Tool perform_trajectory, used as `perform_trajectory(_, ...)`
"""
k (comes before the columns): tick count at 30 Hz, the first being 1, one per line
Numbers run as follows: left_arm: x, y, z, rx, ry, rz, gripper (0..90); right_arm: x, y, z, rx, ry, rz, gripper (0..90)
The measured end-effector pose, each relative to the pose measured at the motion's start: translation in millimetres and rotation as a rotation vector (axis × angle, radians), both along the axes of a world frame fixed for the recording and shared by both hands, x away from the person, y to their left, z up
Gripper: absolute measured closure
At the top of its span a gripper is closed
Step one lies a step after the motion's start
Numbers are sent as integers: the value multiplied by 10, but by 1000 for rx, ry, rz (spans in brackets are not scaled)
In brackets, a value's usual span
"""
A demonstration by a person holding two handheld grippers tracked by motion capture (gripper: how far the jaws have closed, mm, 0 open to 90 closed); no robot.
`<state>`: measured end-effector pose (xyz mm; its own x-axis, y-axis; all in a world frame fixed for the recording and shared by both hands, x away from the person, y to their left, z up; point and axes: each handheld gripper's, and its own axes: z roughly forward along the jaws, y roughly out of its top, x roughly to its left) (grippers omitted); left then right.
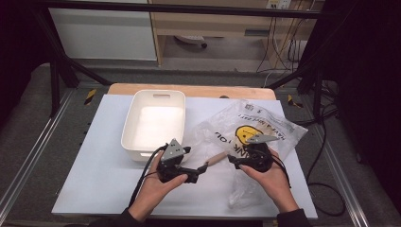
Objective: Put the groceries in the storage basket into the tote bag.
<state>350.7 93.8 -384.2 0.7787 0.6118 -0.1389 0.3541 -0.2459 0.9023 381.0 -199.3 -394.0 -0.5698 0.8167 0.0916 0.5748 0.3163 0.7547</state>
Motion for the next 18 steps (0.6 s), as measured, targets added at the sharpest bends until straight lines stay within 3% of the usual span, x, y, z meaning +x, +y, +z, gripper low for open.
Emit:
perform_trajectory(7,36,142,69,-16,-23,49,121,-68,-61,39,0,-2,-15,106)
perform_trajectory(18,79,310,122,-12,-38,101,128,-220,-243,80,10,-30,-73,105)
